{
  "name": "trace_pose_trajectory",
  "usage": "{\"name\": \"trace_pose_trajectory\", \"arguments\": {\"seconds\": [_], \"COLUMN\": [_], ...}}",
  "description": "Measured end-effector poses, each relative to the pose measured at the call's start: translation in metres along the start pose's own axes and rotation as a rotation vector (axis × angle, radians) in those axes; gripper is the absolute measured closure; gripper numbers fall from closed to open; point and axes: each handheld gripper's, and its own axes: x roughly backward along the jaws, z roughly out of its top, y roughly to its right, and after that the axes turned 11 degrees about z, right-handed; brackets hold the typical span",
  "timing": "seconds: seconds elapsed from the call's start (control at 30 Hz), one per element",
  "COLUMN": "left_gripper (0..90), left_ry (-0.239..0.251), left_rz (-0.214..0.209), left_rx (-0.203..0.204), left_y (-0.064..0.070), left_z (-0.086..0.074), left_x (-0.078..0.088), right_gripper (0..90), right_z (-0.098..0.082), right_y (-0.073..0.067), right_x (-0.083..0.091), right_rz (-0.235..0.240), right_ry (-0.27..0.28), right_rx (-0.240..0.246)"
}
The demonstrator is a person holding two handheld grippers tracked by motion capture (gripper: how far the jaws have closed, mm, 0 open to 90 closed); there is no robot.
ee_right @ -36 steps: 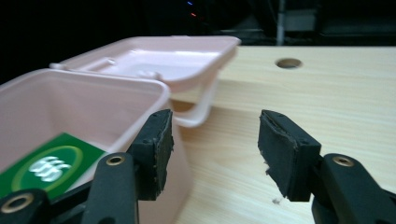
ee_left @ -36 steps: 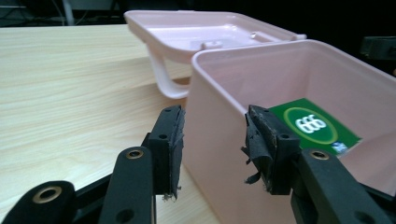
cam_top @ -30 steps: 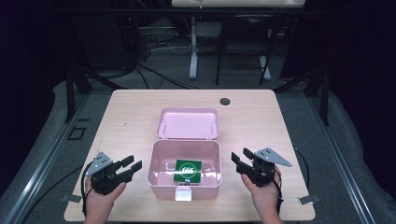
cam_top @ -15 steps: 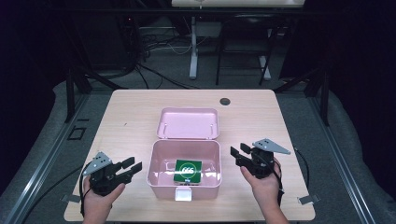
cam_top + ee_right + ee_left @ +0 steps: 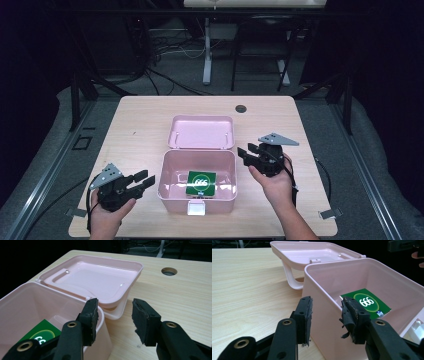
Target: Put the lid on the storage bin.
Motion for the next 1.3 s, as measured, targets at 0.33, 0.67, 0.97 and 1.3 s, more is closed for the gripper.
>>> {"name": "trace_pose_trajectory", "arguments": {"seconds": [0.33, 0.67, 0.97, 1.3], "left_gripper": [61.6, 63.1, 65.2, 68.6], "left_ry": [-0.006, -0.008, -0.017, -0.031], "left_rz": [-0.019, -0.029, -0.043, -0.052], "left_rx": [-0.018, -0.041, -0.056, -0.072], "left_y": [0.006, 0.010, 0.014, 0.018], "left_z": [0.002, 0.002, 0.001, -0.001], "left_x": [0.001, 0.001, -0.002, -0.005], "right_gripper": [56.6, 57.4, 59.1, 60.2], "right_z": [0.021, 0.034, 0.041, 0.047], "right_y": [0.002, 0.012, 0.024, 0.039], "right_x": [-0.017, -0.035, -0.054, -0.075], "right_rz": [0.014, 0.013, -0.027, -0.052], "right_ry": [-0.052, -0.103, -0.144, -0.167], "right_rx": [-0.015, -0.066, -0.100, -0.164]}}
